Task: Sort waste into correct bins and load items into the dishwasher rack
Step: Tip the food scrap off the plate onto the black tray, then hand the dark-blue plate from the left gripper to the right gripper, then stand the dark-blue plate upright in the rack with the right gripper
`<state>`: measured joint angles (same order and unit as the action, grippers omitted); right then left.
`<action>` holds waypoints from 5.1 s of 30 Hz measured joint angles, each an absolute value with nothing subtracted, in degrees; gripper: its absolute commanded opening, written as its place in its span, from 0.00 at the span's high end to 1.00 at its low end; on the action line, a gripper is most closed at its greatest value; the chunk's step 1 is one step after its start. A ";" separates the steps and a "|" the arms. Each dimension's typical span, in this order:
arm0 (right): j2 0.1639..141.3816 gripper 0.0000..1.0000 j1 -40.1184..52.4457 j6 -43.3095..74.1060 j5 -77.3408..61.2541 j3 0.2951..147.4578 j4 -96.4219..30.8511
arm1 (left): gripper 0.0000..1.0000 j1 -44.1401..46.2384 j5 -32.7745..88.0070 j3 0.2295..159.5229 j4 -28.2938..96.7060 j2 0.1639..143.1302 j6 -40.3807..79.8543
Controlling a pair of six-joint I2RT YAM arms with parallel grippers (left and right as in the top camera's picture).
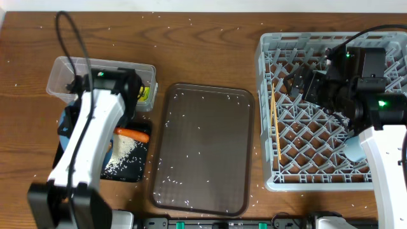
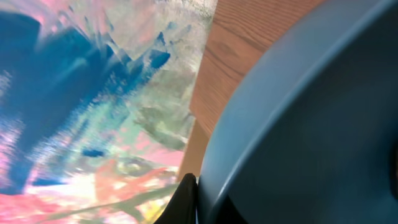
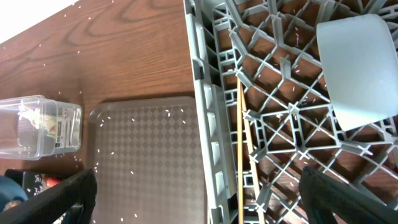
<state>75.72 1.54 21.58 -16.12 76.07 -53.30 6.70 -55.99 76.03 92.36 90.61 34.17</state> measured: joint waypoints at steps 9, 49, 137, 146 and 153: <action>75.72 0.01 1.54 21.23 -16.12 76.07 -53.30 | 0.94 6.90 -59.77 75.75 92.36 91.09 34.37; 75.68 0.01 1.54 20.29 -20.03 76.07 -51.00 | 0.94 0.16 -51.81 78.72 92.33 86.98 38.50; 92.84 0.99 -10.98 -50.15 64.45 76.01 5.13 | 0.45 22.94 14.26 89.47 56.77 74.98 4.45; 101.60 0.99 -10.90 -66.87 59.11 76.01 6.52 | 0.46 22.94 14.26 89.47 57.08 74.98 4.43; 104.57 0.59 -8.75 -70.52 58.39 76.01 7.07 | 0.45 22.94 14.26 89.47 57.19 74.98 4.45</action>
